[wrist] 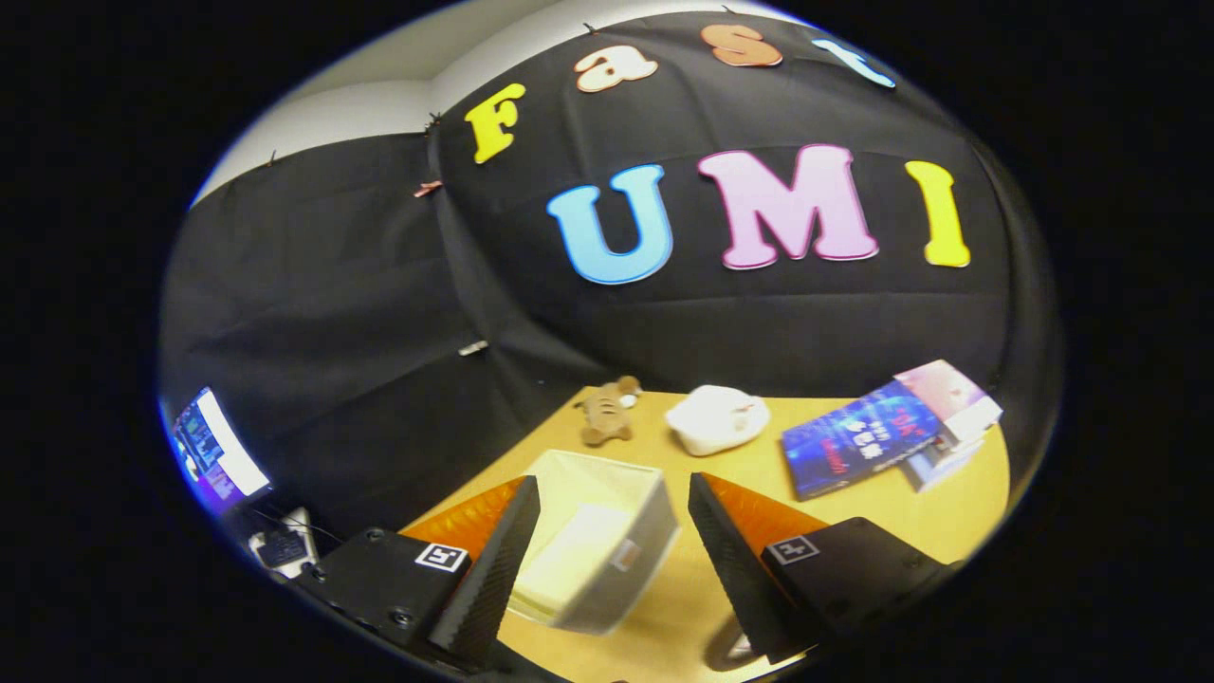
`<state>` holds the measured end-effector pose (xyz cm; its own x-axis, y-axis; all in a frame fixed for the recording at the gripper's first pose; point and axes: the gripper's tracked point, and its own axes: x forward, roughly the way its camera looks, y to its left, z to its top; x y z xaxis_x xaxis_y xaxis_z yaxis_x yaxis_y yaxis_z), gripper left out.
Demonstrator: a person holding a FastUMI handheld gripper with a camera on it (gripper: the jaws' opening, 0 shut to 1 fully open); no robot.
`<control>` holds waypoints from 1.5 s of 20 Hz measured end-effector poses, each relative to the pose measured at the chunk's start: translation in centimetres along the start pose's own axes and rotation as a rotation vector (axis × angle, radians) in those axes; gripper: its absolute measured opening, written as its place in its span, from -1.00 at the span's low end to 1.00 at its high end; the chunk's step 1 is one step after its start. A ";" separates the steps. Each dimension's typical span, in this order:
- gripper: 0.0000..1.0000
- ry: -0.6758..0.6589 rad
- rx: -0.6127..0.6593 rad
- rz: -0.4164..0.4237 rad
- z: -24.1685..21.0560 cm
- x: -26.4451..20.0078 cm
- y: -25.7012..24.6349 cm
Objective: Open the storage box then place both shoes into the box .Put the left shoe in first, then the right shoe, with the right side of both shoes facing outward in a uniform manner.
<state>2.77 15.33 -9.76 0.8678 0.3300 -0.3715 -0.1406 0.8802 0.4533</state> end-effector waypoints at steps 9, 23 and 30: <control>0.89 0.278 -0.152 -0.244 -14.5 -3.7 -10.6; -0.05 0.419 -0.058 -0.474 -23.2 4.0 -18.5; -0.89 0.397 0.031 -0.538 -21.9 2.3 -18.9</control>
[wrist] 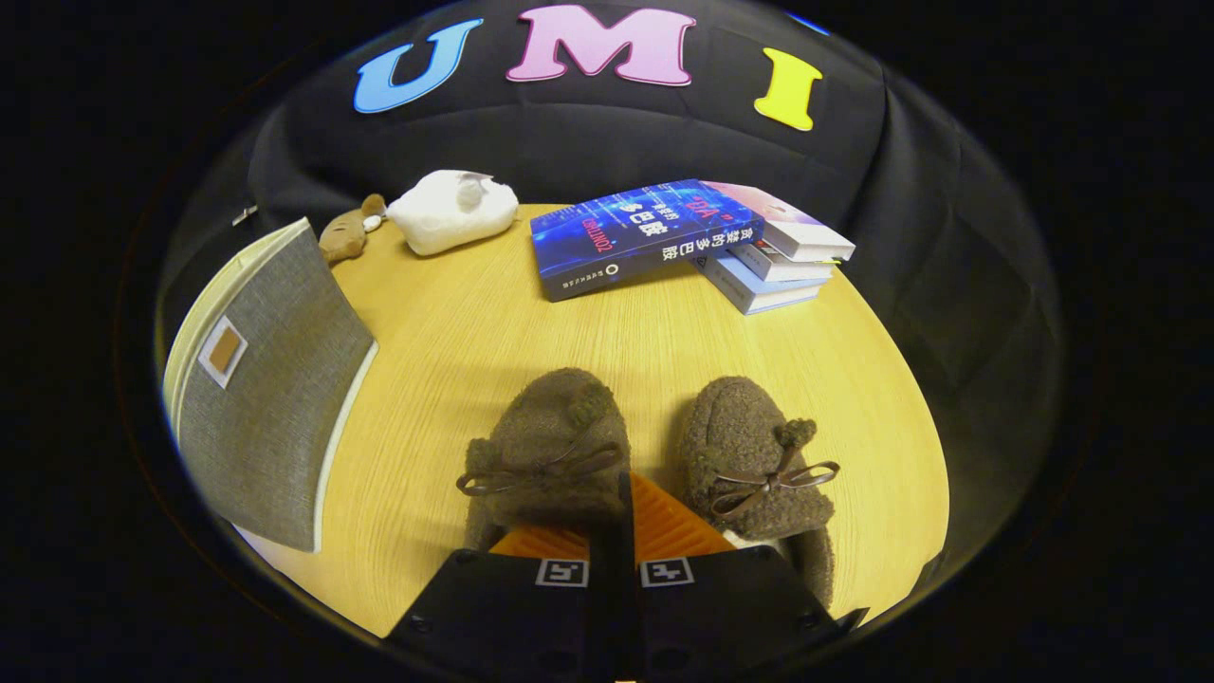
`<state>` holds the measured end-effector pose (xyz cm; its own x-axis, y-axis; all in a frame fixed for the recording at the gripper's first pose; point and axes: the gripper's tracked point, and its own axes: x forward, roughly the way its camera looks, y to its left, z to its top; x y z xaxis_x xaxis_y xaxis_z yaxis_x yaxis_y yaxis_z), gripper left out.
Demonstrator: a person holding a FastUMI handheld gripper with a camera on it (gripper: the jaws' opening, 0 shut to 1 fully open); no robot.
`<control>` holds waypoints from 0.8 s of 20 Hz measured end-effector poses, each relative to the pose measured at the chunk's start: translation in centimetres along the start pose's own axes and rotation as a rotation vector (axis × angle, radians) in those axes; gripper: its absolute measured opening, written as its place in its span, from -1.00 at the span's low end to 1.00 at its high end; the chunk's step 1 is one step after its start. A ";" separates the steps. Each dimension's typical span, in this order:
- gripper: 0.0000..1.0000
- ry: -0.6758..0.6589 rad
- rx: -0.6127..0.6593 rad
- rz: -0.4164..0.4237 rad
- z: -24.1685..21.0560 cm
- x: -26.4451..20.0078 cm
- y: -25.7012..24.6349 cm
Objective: Open the storage box then place both shoes into the box .Put the left shoe in first, then the right shoe, with the right side of both shoes facing outward in a uniform manner.
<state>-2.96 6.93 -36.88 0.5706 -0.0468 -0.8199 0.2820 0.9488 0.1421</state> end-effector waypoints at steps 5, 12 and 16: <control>-0.90 -0.058 0.080 0.035 4.4 -5.1 1.9; -0.90 -0.163 0.113 0.143 13.8 -12.7 10.0; -0.90 -0.166 0.142 0.258 17.0 -15.0 17.7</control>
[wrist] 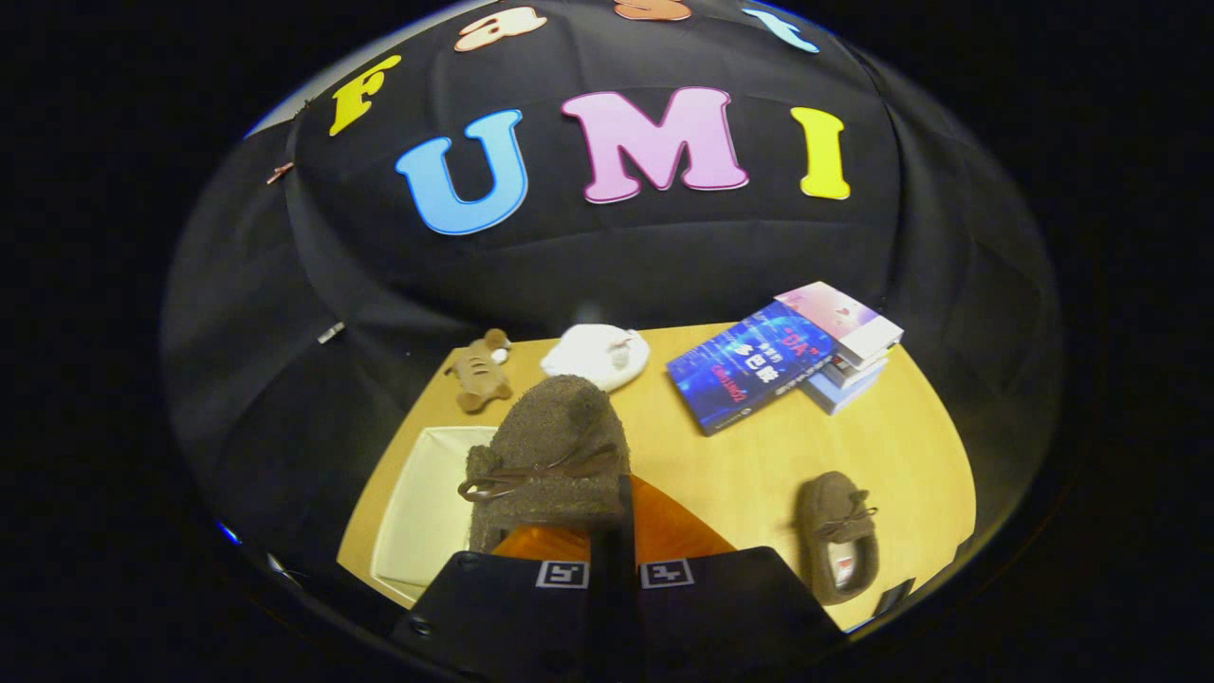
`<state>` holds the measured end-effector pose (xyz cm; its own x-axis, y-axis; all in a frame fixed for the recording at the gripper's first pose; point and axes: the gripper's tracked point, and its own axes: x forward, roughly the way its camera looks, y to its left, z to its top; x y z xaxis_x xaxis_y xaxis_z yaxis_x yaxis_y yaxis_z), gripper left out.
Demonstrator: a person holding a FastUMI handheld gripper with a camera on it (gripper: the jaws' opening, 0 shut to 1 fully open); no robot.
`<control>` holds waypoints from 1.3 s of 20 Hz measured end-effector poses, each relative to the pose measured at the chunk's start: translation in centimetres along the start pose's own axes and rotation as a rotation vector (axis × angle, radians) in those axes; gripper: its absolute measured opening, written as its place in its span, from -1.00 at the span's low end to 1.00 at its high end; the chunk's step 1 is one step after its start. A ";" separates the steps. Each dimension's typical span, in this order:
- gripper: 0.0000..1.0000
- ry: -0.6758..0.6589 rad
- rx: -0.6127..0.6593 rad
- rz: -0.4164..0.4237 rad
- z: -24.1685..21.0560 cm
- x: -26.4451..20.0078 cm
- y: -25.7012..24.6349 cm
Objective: Open the storage box then place both shoes into the box .Put the left shoe in first, then the right shoe, with the right side of both shoes facing outward in a uniform manner.
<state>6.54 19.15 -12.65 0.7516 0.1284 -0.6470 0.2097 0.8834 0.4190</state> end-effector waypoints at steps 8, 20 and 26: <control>-0.90 0.092 -0.098 0.019 -6.2 6.5 11.4; -0.90 0.187 -0.109 -0.124 -13.0 13.7 13.0; -0.49 0.291 -0.113 -0.032 -15.1 13.6 14.2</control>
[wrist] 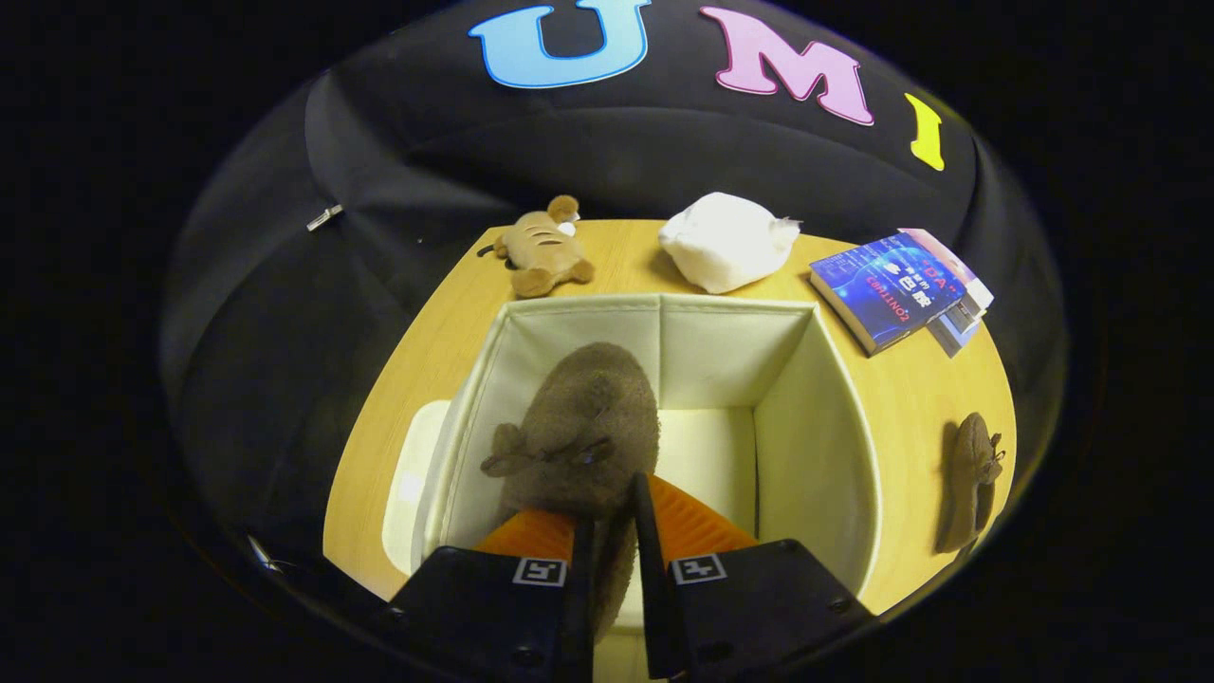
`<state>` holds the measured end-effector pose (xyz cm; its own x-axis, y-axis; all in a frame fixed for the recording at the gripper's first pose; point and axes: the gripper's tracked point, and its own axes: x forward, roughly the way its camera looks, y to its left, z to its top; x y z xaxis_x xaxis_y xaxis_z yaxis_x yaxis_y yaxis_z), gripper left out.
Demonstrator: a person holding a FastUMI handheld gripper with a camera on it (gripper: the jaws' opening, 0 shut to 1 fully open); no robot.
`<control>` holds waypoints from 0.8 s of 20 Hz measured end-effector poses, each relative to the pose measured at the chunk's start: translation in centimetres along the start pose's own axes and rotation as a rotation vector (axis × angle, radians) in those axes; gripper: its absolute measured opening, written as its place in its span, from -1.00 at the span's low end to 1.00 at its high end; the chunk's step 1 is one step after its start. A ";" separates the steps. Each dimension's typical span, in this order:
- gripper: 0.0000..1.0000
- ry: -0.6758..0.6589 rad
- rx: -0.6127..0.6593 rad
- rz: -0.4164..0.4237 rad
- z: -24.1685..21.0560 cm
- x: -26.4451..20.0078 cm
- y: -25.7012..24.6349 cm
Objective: Open the storage box then place both shoes into the box .Put the left shoe in first, then the right shoe, with the right side of both shoes facing outward in a uniform manner.
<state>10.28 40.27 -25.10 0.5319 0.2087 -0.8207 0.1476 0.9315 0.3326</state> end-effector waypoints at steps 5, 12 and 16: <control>-0.13 0.080 -0.019 0.078 -1.6 -0.2 0.9; 0.66 0.003 -0.053 0.175 -0.2 -2.0 2.7; 0.70 -0.099 -0.067 0.194 1.4 -4.1 2.1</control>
<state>9.55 40.93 -20.44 0.6245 0.3584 -0.6940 -0.0193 0.8953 0.4451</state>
